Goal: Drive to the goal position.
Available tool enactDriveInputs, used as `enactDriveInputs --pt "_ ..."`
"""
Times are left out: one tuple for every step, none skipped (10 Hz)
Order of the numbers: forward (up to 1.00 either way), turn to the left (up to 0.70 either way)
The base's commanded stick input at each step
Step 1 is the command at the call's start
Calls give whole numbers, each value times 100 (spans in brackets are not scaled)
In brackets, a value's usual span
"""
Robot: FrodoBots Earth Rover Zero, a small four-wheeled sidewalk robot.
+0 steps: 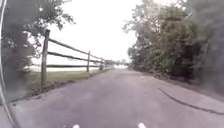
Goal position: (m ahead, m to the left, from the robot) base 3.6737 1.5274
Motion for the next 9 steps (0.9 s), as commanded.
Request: enactDriveInputs --pt "70 0" --pt "70 0" --pt "70 0" --pt "70 0" --pt "70 0" --pt "70 0" --pt "70 0" --pt "70 0" --pt "70 0"
